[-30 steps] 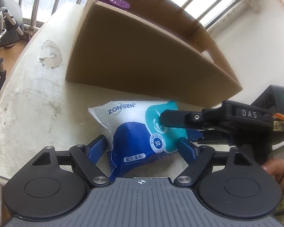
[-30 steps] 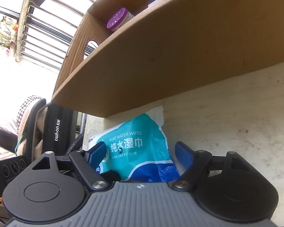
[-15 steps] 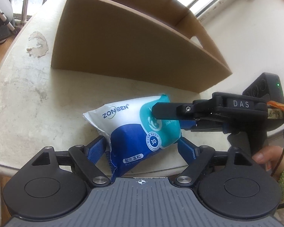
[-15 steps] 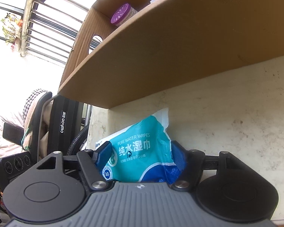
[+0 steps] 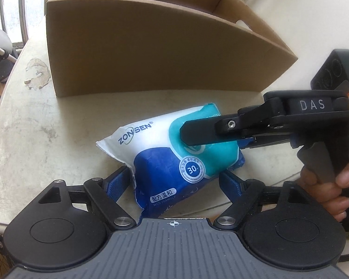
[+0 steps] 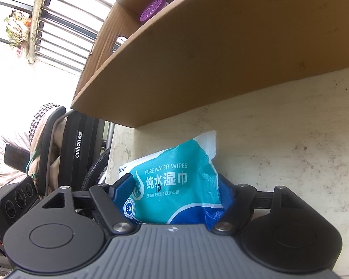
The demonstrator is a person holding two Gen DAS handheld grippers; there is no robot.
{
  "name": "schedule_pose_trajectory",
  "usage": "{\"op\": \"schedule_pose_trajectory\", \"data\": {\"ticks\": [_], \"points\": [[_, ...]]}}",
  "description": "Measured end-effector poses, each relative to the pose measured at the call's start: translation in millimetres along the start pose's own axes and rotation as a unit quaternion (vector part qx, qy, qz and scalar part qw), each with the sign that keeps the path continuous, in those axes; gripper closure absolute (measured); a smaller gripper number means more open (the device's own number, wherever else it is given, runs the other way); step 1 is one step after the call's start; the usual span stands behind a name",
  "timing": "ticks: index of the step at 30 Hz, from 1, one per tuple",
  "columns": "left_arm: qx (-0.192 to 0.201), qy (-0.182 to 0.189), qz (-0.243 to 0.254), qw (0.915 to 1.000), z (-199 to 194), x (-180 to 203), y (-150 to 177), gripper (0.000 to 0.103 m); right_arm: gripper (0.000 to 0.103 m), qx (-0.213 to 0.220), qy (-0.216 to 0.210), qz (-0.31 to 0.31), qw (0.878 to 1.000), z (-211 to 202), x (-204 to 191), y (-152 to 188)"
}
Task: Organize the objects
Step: 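Lift the wet-wipes pack with the right gripper over the tray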
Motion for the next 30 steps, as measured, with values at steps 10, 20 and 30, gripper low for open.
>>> {"op": "schedule_pose_trajectory", "data": {"ticks": [10,20,30], "points": [[0.001,-0.003,-0.009,0.9999,0,2,-1,0.018,0.026,0.001,0.0,-0.007,1.0,-2,-1,0],[0.001,-0.001,-0.011,0.9999,-1,5,-4,0.018,0.026,0.0,0.01,-0.018,1.0,-4,-6,0],[0.001,0.0,-0.013,0.9999,2,13,-6,0.018,0.026,0.0,0.009,-0.019,1.0,-7,-5,0]]}}
Point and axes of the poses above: each gripper's, at about its wrist camera, not at the fingertips, and z roughly the way its jaws point, x to its right, y to its underside, the point moved 2 cm from there along z, roughly the way its jaws point, and after that the axes turned 11 degrees about -x, right-handed, at the moved point
